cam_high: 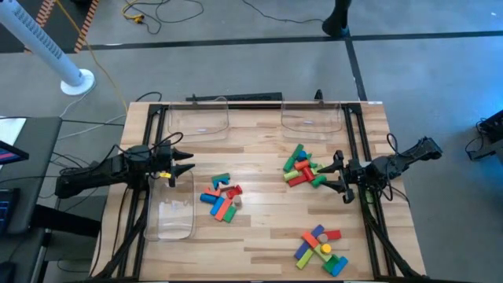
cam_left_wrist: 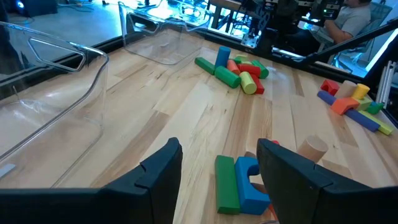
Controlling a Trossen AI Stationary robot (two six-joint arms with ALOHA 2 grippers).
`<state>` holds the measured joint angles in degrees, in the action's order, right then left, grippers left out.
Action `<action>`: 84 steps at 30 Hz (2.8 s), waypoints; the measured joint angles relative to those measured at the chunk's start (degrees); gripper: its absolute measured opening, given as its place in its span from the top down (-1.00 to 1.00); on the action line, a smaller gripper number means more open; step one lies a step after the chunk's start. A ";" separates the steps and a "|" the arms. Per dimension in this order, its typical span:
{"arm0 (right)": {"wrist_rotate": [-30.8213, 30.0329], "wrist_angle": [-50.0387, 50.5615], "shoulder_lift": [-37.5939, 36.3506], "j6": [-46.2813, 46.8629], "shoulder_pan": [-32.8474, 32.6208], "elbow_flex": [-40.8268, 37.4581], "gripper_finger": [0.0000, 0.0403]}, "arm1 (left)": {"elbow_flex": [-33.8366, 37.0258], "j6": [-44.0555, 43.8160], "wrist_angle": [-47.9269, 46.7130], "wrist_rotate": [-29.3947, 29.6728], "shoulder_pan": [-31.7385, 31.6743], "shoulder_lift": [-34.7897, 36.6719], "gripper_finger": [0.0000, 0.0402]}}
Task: Sort blocks by size
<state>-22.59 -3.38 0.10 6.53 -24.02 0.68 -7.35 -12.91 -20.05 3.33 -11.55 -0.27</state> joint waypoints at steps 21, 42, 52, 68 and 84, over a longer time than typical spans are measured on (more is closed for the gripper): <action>0.02 0.00 -0.01 0.01 0.00 0.01 -0.09 | 0.00 0.02 0.00 0.00 0.00 0.02 0.00; 0.01 0.01 -0.01 -0.01 0.01 0.01 -0.09 | 0.02 0.02 0.00 0.00 -0.01 0.00 0.00; 0.01 0.01 -0.01 0.00 -0.01 0.01 -0.09 | 0.00 0.02 0.00 0.00 0.00 0.01 0.00; 0.00 -0.49 -0.01 0.12 0.06 -0.01 -0.09 | 0.02 0.02 -0.02 0.00 0.00 0.02 0.00; 0.02 -4.59 0.02 2.58 0.06 -0.04 -0.09 | 0.01 -0.17 0.12 0.00 -0.01 0.00 0.00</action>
<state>-22.57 -7.97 0.12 9.11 -23.97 0.64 -7.35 -13.08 -19.93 3.33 -11.56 -0.27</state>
